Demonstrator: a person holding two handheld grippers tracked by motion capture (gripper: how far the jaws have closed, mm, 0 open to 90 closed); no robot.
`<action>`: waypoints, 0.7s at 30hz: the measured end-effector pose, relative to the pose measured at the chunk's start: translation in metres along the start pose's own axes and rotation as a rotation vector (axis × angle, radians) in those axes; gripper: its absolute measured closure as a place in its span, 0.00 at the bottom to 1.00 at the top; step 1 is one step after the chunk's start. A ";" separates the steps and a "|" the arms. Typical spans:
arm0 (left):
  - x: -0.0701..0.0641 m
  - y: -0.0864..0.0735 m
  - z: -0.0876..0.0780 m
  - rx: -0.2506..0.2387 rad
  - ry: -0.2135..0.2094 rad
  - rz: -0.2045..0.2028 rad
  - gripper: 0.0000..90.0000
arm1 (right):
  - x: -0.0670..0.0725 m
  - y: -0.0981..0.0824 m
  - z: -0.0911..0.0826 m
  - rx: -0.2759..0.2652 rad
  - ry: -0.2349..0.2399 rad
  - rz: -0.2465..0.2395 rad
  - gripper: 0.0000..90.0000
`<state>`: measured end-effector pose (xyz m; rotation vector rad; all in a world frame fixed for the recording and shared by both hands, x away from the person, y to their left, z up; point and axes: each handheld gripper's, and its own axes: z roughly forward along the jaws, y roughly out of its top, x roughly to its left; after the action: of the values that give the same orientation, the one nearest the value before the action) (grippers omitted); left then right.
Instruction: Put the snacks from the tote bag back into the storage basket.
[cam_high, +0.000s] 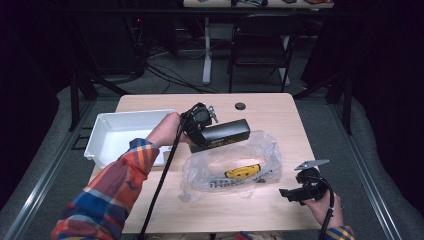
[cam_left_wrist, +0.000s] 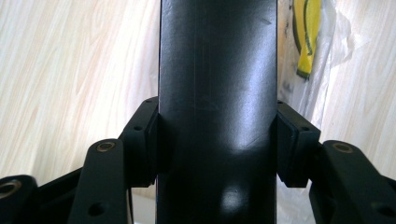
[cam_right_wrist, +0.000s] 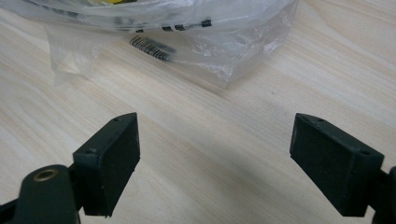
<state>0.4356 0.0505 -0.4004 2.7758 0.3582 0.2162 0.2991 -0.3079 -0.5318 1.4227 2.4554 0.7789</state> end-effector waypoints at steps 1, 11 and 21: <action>0.001 -0.003 -0.002 -0.004 0.007 -0.006 0.48 | 0.000 0.000 0.000 0.001 0.000 0.000 0.17; 0.017 -0.032 -0.023 -0.018 0.039 -0.063 0.48 | 0.000 0.000 0.000 -0.003 -0.001 0.004 0.17; 0.034 -0.069 -0.047 -0.024 0.077 -0.117 0.48 | 0.000 0.001 0.001 0.004 -0.011 0.007 0.13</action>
<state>0.4440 0.1372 -0.3763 2.7179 0.5316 0.2967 0.3002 -0.3068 -0.5325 1.4336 2.4471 0.7658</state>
